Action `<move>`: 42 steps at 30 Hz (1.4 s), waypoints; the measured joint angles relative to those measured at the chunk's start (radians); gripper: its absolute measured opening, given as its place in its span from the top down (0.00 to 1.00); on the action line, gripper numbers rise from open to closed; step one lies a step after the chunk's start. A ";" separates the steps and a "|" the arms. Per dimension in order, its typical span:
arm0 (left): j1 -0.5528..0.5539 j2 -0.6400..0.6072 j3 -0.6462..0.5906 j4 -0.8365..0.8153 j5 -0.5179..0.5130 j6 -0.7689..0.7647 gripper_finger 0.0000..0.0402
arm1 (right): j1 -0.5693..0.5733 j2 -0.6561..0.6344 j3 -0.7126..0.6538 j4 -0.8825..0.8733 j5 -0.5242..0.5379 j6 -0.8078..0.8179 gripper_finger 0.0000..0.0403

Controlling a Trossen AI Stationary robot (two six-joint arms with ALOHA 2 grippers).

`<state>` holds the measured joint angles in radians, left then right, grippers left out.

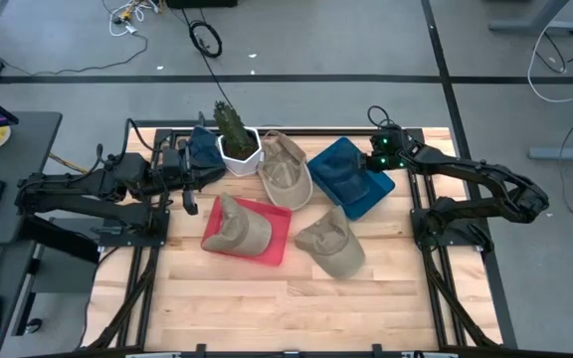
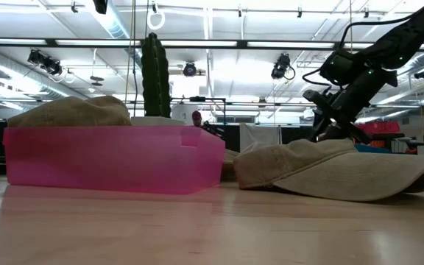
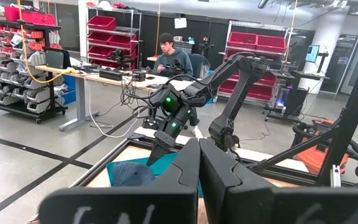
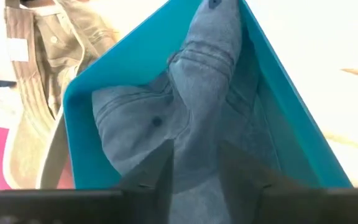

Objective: Pick & Place hat
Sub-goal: Put the right blue cap into the blue bin, then put the bottom brown cap into the red bin

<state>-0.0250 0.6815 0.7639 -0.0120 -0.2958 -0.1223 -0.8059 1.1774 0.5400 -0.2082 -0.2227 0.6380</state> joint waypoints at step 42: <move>0.000 0.000 0.000 -0.008 -0.030 -0.005 0.99 | 0.233 -0.819 0.006 -0.291 -0.291 0.413 0.99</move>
<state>-0.0250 0.6811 0.7635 -0.0204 -0.3263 -0.1276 -0.5727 0.3585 0.5457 -0.4991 -0.5134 1.0508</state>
